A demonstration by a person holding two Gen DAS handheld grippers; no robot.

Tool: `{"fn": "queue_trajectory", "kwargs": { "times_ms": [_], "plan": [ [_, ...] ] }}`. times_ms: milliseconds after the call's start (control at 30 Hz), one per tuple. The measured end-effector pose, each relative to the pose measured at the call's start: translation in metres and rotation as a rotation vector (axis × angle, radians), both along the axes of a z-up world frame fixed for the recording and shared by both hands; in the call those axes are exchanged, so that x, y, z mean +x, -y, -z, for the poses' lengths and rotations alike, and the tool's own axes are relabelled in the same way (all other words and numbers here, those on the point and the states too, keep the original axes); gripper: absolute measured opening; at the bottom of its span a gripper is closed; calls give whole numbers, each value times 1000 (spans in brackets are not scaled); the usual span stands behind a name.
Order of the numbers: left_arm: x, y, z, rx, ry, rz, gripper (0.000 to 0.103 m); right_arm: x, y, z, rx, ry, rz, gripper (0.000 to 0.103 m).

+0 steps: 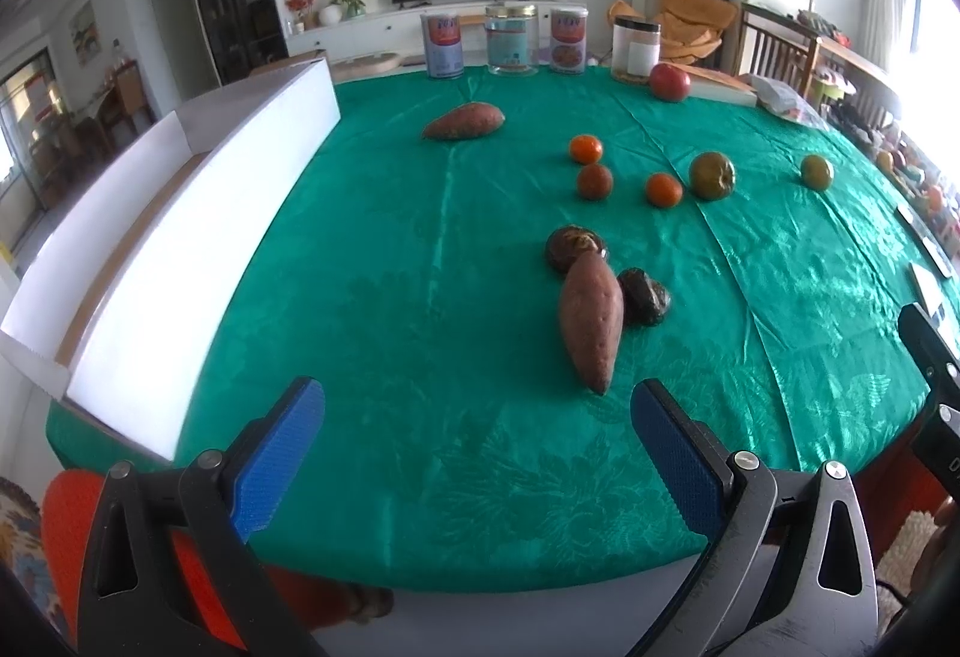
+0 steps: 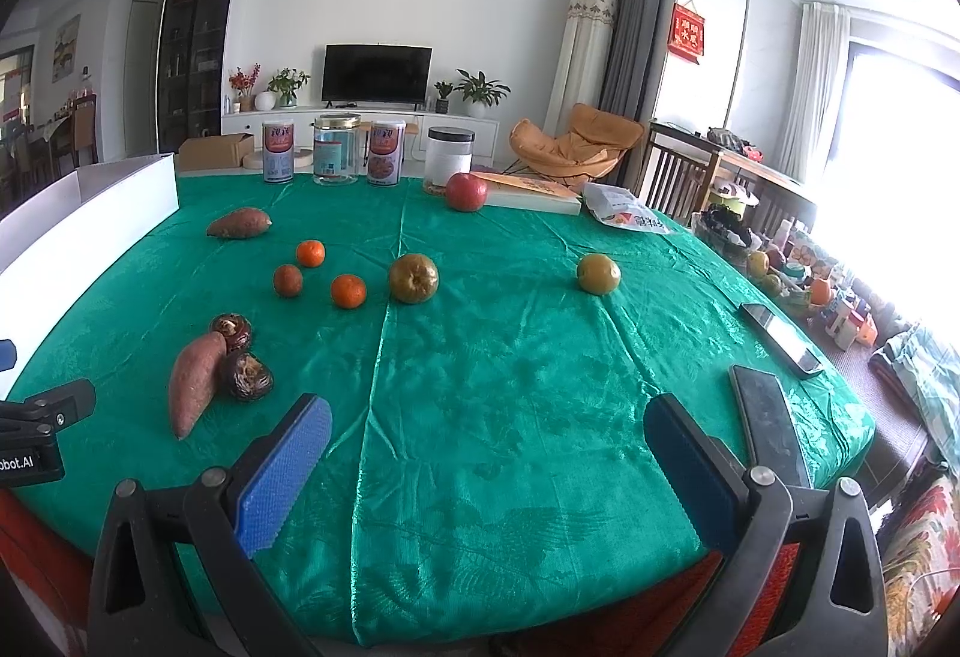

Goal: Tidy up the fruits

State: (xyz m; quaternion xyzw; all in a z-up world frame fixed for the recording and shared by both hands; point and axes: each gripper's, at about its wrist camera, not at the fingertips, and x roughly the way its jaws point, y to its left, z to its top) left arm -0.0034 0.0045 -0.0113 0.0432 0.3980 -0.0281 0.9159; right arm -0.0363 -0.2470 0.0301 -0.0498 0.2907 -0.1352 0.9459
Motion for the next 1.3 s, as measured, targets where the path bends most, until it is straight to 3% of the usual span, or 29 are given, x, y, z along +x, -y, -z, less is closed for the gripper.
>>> {"fn": "queue_trajectory", "kwargs": {
  "times_ms": [600, 1300],
  "plan": [
    [0, -2, 1, 1, -1, -1, 102, 1, 10, 0, 47, 10, 25, 103],
    [1, -3, 1, -6, -3, 5, 102, 3, 8, 2, 11, 6, 32, 103]
  ]
}}
